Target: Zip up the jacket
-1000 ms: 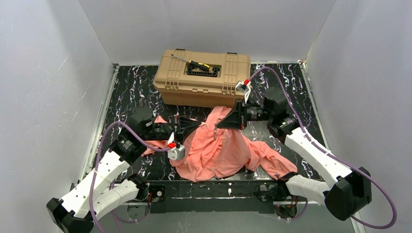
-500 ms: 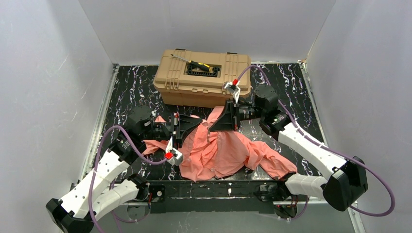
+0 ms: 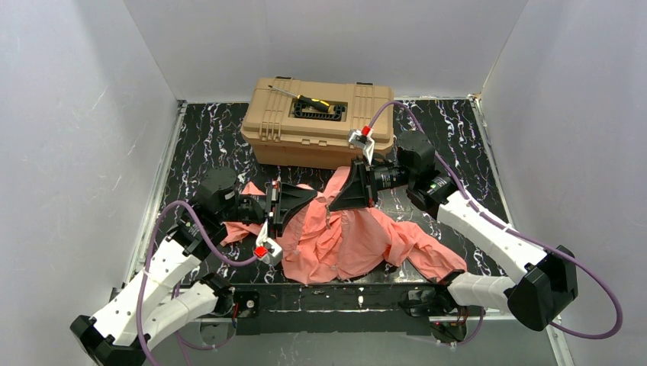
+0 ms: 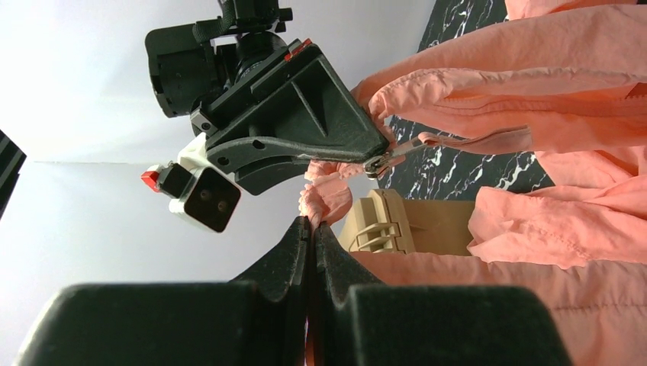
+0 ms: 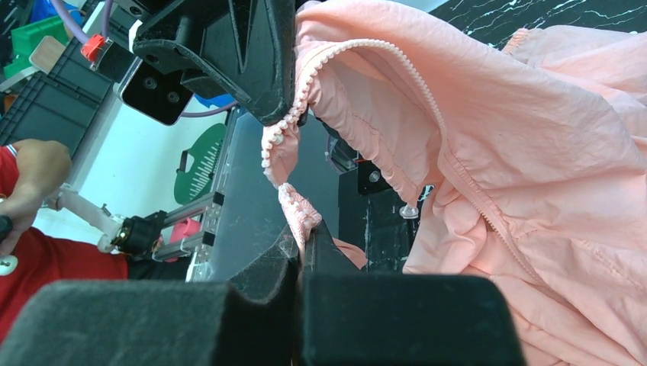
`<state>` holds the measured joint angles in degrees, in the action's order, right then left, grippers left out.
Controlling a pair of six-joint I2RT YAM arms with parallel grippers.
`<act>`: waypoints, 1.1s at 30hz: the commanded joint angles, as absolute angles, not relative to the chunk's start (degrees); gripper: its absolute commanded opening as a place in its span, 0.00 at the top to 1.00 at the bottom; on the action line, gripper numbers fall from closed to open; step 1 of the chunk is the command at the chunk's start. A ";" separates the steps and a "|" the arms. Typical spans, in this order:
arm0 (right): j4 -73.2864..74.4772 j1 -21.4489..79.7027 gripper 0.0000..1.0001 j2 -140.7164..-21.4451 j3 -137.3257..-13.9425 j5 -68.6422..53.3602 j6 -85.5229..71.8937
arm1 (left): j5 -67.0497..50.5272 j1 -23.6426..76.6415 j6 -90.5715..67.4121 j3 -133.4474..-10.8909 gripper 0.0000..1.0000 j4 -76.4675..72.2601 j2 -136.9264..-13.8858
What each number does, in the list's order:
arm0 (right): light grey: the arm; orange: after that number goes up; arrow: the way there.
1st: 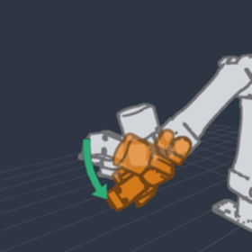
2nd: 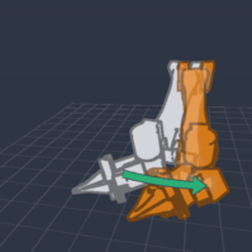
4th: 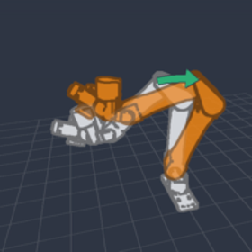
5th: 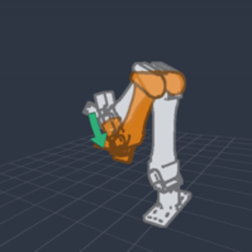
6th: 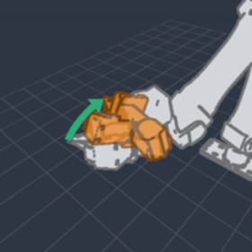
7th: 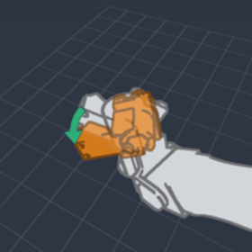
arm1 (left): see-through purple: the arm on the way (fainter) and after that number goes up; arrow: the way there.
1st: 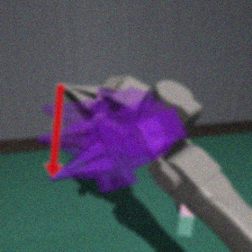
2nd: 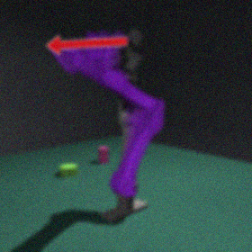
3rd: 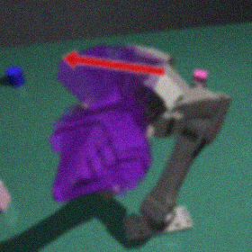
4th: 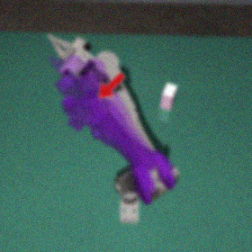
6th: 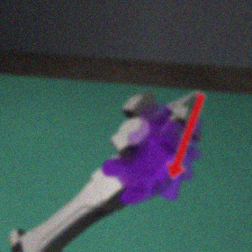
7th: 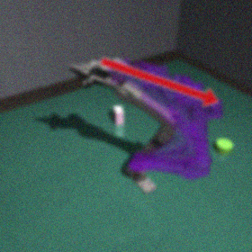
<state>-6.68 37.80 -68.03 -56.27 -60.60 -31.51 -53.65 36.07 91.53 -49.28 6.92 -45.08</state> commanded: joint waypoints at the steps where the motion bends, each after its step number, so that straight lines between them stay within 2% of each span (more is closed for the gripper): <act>1: -5.43 38.05 0.99 -67.67 -59.32 -61.00 -29.40 | -56.83 35.94 91.54 -51.99 1.00 8.50 -43.97; 33: -5.01 38.06 0.99 -66.09 -60.73 -60.28 -27.69 | -58.27 35.95 92.89 -54.40 1.00 14.87 -45.70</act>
<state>-3.25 37.80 -67.77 -57.63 -59.09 -28.60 -56.21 36.07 91.77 -52.36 13.85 -45.65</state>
